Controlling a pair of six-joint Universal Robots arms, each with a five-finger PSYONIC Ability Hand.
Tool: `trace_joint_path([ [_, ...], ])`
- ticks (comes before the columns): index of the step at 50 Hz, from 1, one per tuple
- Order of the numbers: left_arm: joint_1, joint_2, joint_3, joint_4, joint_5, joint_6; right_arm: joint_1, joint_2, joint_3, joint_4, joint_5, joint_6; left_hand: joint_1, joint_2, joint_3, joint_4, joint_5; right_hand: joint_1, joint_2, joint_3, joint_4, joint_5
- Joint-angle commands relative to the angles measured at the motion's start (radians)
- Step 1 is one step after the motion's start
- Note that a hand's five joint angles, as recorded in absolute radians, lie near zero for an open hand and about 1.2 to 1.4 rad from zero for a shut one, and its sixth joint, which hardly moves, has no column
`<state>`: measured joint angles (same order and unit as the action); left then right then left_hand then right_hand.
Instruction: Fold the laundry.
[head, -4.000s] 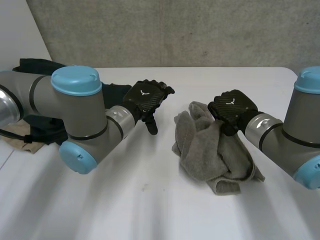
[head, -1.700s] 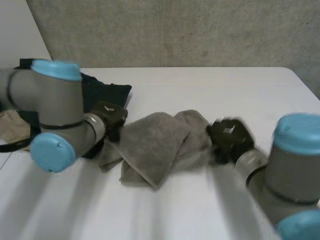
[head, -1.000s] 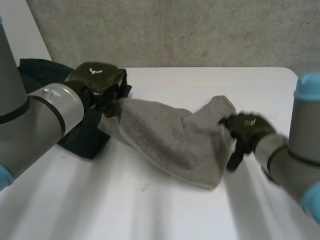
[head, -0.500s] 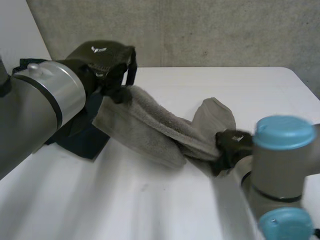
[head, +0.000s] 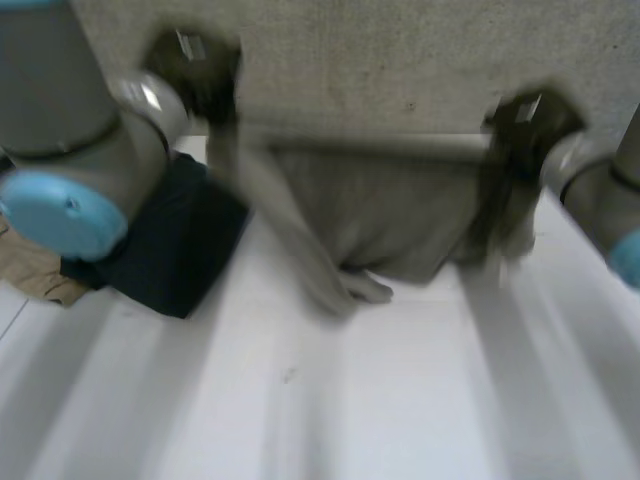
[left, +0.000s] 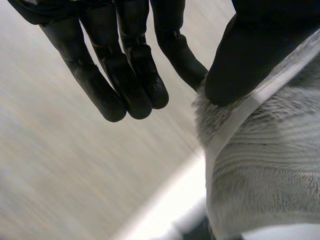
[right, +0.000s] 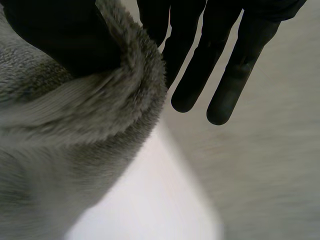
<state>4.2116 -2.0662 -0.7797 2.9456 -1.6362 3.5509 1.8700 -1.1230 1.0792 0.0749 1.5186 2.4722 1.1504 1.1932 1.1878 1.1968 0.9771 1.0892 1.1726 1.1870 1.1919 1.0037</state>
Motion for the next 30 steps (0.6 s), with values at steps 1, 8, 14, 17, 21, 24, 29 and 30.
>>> trace_joint_path([
  [1, -0.008, 0.141, 0.04, 0.299, -0.068, -0.006, -0.034, -0.081, -0.075, -0.455, 0.051, 0.189, 0.246, 0.203, 0.209, 0.199, 0.245, 0.307, 0.224, 0.209, 0.204, 0.218],
  [8, -0.044, 0.166, -0.136, 0.224, -0.091, -0.009, -0.038, -0.121, 0.092, -0.403, -0.038, 0.192, 0.246, 0.203, 0.209, 0.199, 0.245, 0.307, 0.224, 0.209, 0.204, 0.218],
  [14, -0.047, 0.155, -0.363, 0.202, -0.131, -0.015, -0.072, -0.158, 0.298, -0.259, -0.106, 0.179, 0.246, 0.203, 0.209, 0.199, 0.245, 0.307, 0.224, 0.209, 0.204, 0.218],
  [17, -0.056, 0.137, -0.468, 0.196, -0.139, -0.027, -0.089, -0.172, 0.402, -0.184, -0.132, 0.171, 0.246, 0.203, 0.209, 0.199, 0.245, 0.307, 0.224, 0.209, 0.204, 0.218],
  [21, -0.067, 0.106, -0.562, 0.205, -0.128, -0.046, -0.094, -0.187, 0.522, -0.145, -0.178, 0.143, -0.013, -0.055, -0.05, -0.059, -0.014, 0.307, 0.224, 0.209, 0.204, 0.218],
  [24, -0.065, 0.086, -0.587, 0.222, -0.11, -0.061, -0.089, -0.205, 0.565, -0.173, -0.213, 0.117, -0.609, -0.652, -0.646, -0.655, -0.61, 0.307, 0.224, 0.209, 0.204, 0.218],
  [29, -0.013, 0.058, -0.564, 0.259, -0.116, -0.064, -0.071, -0.239, 0.562, -0.213, -0.218, 0.12, -0.907, -0.95, -0.945, -0.954, -0.908, 0.307, 0.224, 0.209, 0.204, 0.218],
  [30, -0.004, 0.057, -0.558, 0.259, -0.117, -0.063, -0.065, -0.247, 0.561, -0.214, -0.216, 0.125, -0.94, -0.982, -0.977, -0.986, -0.941, 0.307, 0.224, 0.209, 0.204, 0.218],
])
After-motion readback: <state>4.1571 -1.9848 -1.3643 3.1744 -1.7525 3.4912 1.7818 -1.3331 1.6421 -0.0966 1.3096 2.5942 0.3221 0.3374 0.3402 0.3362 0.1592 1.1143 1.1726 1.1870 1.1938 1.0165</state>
